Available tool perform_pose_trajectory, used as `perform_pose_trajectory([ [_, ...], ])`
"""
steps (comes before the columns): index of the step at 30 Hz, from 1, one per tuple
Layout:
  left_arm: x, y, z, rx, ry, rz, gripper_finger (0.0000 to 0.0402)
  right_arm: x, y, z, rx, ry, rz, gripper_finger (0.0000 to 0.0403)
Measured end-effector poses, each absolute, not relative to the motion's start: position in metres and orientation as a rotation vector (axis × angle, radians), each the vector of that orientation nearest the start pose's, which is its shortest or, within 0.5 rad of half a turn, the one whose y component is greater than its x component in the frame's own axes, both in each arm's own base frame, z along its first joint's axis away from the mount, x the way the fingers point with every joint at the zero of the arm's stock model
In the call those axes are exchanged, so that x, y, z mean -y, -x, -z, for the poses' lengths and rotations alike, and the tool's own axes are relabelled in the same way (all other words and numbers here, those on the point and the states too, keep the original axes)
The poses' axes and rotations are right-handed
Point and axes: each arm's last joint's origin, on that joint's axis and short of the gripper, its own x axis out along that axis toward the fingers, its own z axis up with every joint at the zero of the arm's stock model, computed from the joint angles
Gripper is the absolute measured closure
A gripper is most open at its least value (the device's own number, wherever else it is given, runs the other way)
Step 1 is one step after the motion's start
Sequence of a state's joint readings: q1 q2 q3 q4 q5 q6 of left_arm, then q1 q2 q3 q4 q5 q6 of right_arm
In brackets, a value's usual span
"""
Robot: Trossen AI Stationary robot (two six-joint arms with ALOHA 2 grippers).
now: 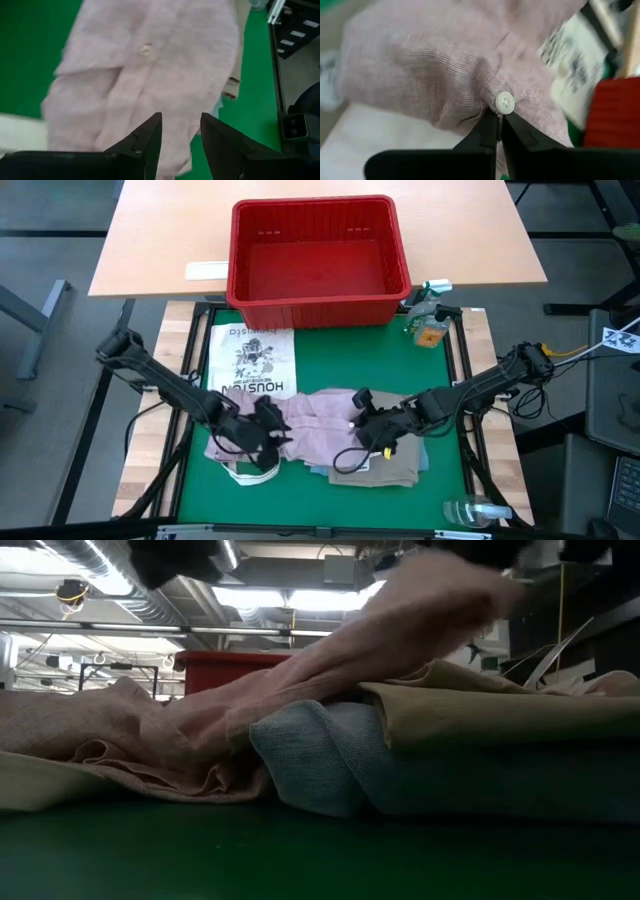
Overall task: Fold laundry
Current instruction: Fold the pink polo
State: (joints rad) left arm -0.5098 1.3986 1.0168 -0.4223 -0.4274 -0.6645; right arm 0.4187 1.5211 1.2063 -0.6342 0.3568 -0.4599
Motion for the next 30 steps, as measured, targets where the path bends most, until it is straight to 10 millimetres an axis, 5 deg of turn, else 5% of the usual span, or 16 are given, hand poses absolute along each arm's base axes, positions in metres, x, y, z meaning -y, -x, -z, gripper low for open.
perform_pose_trajectory([
  [13,0.121,-0.222,-0.279,-0.780,0.326,-0.194,0.0273,-0.118,-0.338,-0.288,-0.477,0.773,-0.184,0.0393],
  [30,0.103,-0.171,-0.286,-1.148,0.672,-0.274,0.0273,-0.105,-0.426,-0.233,-0.090,0.661,-0.194,0.0395],
])
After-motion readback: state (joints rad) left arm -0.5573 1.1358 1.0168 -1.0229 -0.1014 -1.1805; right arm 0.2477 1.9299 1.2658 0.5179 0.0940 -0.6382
